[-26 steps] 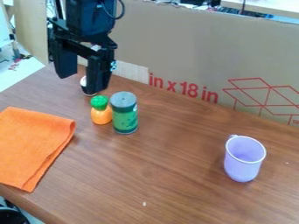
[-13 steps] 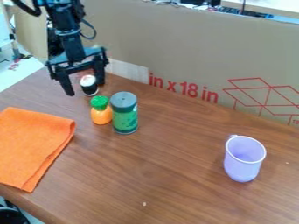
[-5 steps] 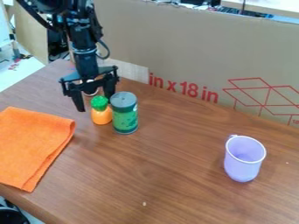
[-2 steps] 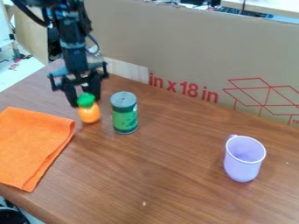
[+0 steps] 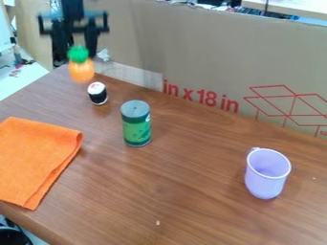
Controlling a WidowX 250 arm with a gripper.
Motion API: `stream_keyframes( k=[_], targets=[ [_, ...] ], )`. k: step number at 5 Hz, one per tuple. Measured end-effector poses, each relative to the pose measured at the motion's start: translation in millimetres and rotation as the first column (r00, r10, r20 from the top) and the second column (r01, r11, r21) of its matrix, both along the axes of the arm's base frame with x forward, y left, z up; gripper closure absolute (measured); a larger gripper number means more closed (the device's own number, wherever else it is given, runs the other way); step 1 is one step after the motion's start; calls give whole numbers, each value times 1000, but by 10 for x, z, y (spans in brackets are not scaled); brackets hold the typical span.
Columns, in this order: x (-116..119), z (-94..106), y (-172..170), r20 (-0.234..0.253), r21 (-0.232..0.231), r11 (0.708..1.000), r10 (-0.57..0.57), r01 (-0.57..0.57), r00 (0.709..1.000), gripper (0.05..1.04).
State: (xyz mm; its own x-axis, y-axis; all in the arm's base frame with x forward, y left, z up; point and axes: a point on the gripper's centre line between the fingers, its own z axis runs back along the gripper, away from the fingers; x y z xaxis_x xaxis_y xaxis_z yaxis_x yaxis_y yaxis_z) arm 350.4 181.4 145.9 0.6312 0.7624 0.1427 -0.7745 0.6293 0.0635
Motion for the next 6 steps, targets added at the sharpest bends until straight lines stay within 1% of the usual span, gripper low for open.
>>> stream_keyframes(
  k=[1,2,3,4,5,6],
  targets=[
    [121,393,-366,-39,-36,967,-253,252,967,460],
    [103,521,-840,-107,-115,912,-406,394,908,460],
    [57,408,-1360,-169,-159,856,-514,491,841,460],
    [-116,379,-1878,-208,-142,805,-593,576,778,460],
    [-214,114,-2056,-258,-170,777,-628,606,734,460],
    [-373,-334,-2048,-289,-210,732,-679,648,675,460]
  ],
)
